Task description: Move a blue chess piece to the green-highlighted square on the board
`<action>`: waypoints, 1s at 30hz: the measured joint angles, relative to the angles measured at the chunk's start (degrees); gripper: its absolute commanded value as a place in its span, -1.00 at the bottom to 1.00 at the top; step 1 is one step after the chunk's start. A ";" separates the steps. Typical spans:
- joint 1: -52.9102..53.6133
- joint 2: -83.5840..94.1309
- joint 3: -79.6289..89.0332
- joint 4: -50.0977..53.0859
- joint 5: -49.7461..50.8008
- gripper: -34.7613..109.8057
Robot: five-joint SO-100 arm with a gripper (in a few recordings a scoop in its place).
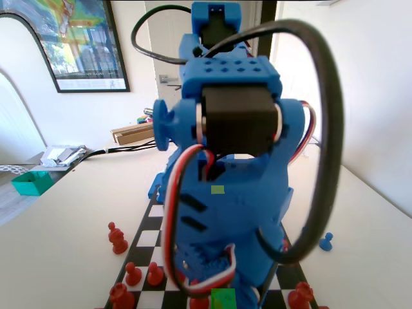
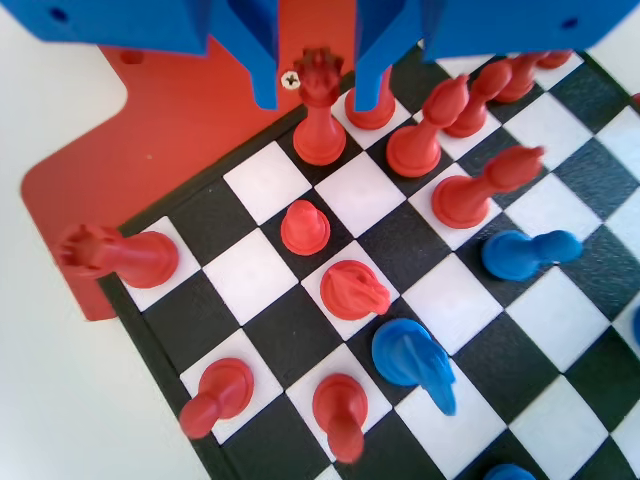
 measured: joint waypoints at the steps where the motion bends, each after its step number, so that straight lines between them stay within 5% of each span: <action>1: 0.00 0.00 -0.09 0.00 0.00 -0.35; 9: 0.00 -0.09 -0.09 0.18 -1.05 -0.51; 30: 0.00 -0.18 -4.04 0.79 0.35 -0.51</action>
